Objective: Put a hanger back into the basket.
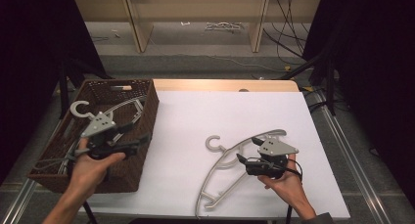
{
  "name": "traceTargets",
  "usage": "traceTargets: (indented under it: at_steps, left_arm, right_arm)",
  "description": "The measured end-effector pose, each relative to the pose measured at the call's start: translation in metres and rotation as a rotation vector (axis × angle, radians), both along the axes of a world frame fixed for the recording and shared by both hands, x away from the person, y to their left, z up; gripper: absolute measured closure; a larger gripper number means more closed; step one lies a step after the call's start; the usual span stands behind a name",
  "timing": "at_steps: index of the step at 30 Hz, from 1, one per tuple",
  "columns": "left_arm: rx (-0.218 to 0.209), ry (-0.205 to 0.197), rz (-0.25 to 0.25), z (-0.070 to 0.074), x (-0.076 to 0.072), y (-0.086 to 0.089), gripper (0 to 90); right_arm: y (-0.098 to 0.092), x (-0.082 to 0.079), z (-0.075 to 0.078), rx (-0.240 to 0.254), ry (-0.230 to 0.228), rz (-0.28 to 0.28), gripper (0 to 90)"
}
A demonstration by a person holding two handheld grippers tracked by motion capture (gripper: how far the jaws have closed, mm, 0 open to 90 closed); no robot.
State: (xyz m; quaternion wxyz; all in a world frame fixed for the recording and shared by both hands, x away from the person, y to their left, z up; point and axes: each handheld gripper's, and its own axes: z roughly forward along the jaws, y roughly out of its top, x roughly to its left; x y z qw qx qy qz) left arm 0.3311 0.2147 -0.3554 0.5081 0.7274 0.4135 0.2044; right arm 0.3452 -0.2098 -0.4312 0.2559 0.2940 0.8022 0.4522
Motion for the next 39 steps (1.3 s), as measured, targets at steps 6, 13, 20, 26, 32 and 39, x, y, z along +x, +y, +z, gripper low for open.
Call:
traceTargets:
  at_steps: [6,13,20,26,32,39]
  left_arm:
    - [-0.01,-0.024,-0.085,-0.015,-0.008,-0.033,26.9]
    - [-0.025,-0.018,-0.143,-0.042,-0.011,-0.052,19.6]
    - [-0.048,-0.085,-0.146,-0.057,-0.017,-0.053,16.5]
    - [-0.042,-0.133,-0.169,-0.062,-0.022,-0.051,16.0]
    - [-0.015,-0.116,-0.174,-0.074,-0.028,-0.058,16.3]
    - [-0.013,-0.096,-0.179,-0.083,-0.033,-0.061,16.5]
  right_arm:
    - [0.001,0.0,0.0,0.006,0.011,0.001,26.9]
    - [0.0,-0.001,-0.001,0.015,0.014,0.006,26.3]
    - [0.002,-0.001,-0.001,0.056,0.012,-0.013,21.7]
    - [0.001,-0.014,0.002,0.12,0.003,-0.028,19.4]
    - [0.0,-0.014,-0.002,0.115,0.003,-0.014,18.5]
    - [-0.005,-0.01,-0.005,0.1,0.004,-0.031,18.7]
